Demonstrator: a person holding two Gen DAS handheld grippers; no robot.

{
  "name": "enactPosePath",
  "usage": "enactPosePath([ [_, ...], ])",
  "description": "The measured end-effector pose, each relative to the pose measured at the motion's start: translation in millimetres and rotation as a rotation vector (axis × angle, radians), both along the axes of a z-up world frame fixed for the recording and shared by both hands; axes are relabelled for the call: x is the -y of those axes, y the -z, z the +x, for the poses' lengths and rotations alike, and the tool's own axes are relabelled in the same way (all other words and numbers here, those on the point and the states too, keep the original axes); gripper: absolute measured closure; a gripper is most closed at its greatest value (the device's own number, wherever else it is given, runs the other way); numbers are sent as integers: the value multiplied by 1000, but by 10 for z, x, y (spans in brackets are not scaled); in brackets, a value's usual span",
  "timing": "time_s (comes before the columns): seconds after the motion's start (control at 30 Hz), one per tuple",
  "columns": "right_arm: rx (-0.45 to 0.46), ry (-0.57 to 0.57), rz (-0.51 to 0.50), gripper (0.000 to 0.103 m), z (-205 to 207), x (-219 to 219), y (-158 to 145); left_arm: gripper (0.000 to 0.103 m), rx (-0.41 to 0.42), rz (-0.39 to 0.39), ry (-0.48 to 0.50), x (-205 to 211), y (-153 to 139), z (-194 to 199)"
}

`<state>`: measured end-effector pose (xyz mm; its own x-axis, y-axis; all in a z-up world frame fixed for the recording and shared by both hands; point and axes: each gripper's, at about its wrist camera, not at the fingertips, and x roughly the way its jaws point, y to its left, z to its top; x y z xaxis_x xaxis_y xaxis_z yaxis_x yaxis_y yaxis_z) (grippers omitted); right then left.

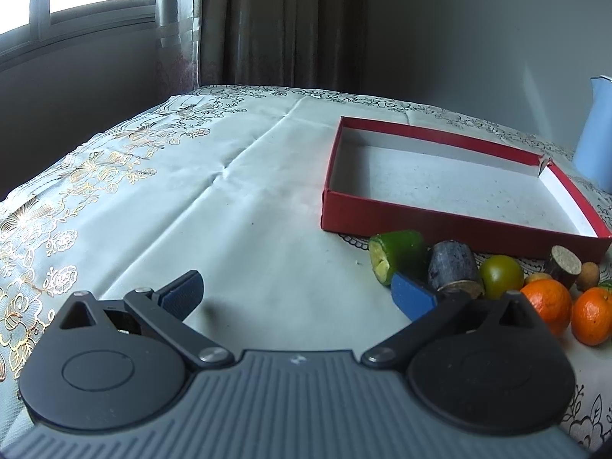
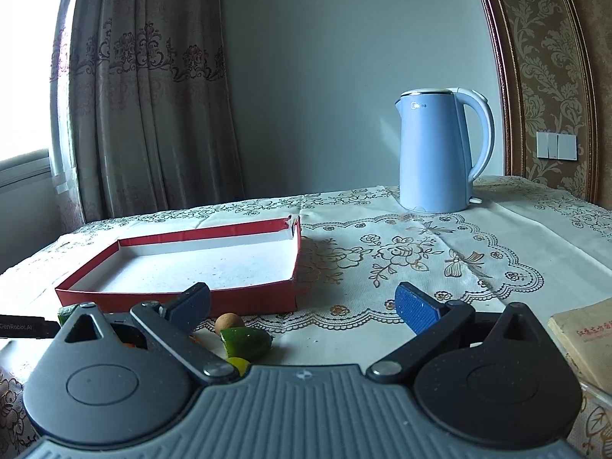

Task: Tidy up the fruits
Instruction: 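Move the right gripper toward the fruits beside the red box, then grasp the yellow-green tomato with the right gripper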

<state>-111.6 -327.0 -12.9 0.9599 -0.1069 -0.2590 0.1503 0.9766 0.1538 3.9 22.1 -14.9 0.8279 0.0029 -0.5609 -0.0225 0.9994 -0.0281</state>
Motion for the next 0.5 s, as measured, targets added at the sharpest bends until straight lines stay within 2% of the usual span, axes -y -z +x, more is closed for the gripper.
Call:
enactPosePath([
  [0.2, -21, -70, -58, 0, -142, 73, -76, 0, 2, -7, -1, -2, -6, -1],
  [0.5, -84, -160, -166, 0, -68, -155, -4, 0, -1, -7, -5, -4, -8, 4],
])
